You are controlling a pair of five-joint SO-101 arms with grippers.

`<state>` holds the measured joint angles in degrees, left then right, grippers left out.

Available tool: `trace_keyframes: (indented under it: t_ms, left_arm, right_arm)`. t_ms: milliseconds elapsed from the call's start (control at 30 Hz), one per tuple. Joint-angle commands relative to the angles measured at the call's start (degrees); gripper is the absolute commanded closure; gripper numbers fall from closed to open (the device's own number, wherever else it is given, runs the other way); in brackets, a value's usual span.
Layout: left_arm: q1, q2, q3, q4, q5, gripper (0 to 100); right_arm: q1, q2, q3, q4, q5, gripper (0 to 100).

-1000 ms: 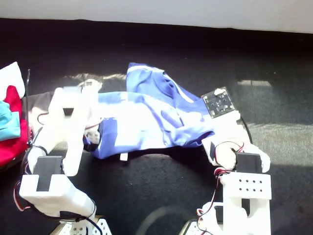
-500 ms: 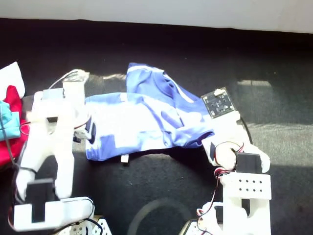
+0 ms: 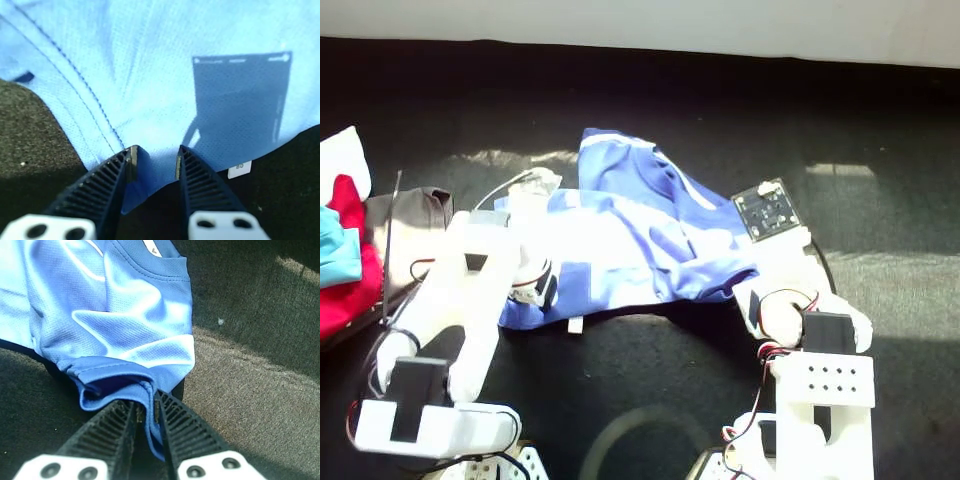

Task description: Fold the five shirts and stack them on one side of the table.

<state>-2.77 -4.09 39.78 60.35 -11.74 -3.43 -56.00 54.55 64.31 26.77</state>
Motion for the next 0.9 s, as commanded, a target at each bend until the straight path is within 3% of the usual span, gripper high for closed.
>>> trace_keyframes:
  t_ms: [0, 233, 533, 700, 867]
  left_arm:
    - [-4.18, 0.84, 0.04, -0.7, -3.87, 86]
    - [-12.79, 0.31, 3.3, -0.62, -11.43, 86]
    - [-9.45, -1.45, 4.26, -0.53, -11.52, 86]
    - [-8.57, -11.03, 1.1, 8.97, -11.78, 85]
    - [-8.84, -18.33, -0.92, 15.91, -11.78, 78]
  right_arm:
    - [0.48, -1.27, -0.13, -0.75, -0.53, 99.2]
    - [0.48, -1.27, -0.13, -0.75, -0.62, 99.2]
    - [0.22, -0.92, -0.13, -0.84, -0.62, 99.2]
    - [0.22, -0.92, -0.13, -0.75, -0.62, 99.2]
    - [0.22, -0.92, -0.13, -0.75, -0.62, 99.2]
